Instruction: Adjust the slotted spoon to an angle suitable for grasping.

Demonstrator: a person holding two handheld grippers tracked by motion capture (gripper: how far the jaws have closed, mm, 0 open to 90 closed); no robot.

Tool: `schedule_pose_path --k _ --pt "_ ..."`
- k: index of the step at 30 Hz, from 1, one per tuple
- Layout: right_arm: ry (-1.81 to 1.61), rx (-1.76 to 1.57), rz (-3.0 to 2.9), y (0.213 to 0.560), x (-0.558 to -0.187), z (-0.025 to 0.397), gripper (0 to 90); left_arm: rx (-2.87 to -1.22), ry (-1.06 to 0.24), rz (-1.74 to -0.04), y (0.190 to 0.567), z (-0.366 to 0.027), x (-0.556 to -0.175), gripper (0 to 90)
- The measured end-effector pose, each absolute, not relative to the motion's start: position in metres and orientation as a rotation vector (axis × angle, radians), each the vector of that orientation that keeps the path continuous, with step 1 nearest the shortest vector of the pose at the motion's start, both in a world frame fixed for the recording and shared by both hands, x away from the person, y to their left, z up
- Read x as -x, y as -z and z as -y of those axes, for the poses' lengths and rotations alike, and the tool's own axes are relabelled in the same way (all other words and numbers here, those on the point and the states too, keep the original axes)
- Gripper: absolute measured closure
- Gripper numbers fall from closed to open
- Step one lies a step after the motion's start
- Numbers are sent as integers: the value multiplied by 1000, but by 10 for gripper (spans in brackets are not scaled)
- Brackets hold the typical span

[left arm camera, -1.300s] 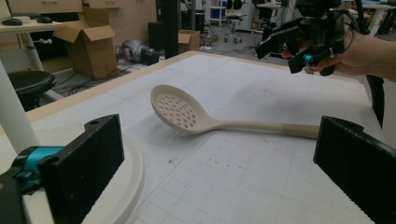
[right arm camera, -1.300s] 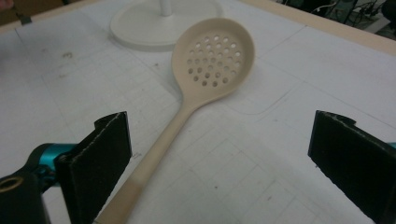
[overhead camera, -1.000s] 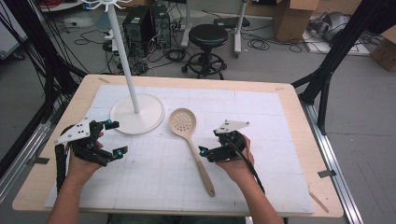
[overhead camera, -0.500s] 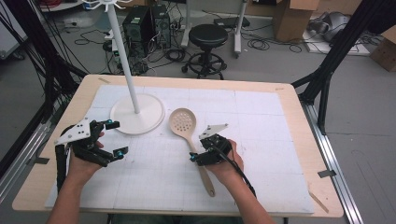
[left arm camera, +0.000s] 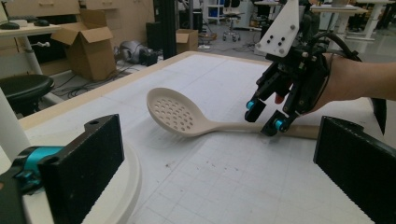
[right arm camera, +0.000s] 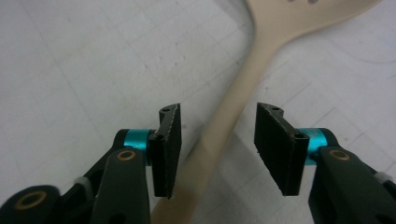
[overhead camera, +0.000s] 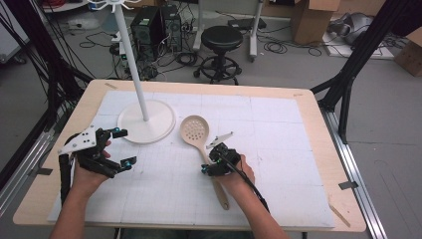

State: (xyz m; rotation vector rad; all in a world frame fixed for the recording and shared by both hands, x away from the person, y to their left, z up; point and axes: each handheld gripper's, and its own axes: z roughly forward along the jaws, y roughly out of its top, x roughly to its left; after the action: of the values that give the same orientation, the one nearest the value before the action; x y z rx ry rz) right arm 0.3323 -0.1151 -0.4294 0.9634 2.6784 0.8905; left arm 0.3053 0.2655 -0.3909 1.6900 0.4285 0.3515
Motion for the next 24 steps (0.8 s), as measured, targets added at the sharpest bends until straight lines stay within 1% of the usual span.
schedule_pose_path --k 3,4,8,14,22,24 --pt "-873 -945 -2678 430 -331 114 545 -1691 -352 -427 391 -266 -306 23" --pt "-870 -933 -2678 430 -330 113 570 -1689 -353 -427 390 -265 -306 23" --pt "-876 -938 -2681 430 -331 114 588 -1694 -351 -428 391 -265 -305 23" --pt "-876 -946 -2693 429 -332 118 647 -1698 -348 -426 391 -264 -306 23" --pt "-883 -918 -2734 428 -330 120 694 -1693 -350 -427 391 -266 -305 23" --pt "-896 -887 -2766 428 -328 121 722 -1696 -346 -428 391 -266 -305 23"
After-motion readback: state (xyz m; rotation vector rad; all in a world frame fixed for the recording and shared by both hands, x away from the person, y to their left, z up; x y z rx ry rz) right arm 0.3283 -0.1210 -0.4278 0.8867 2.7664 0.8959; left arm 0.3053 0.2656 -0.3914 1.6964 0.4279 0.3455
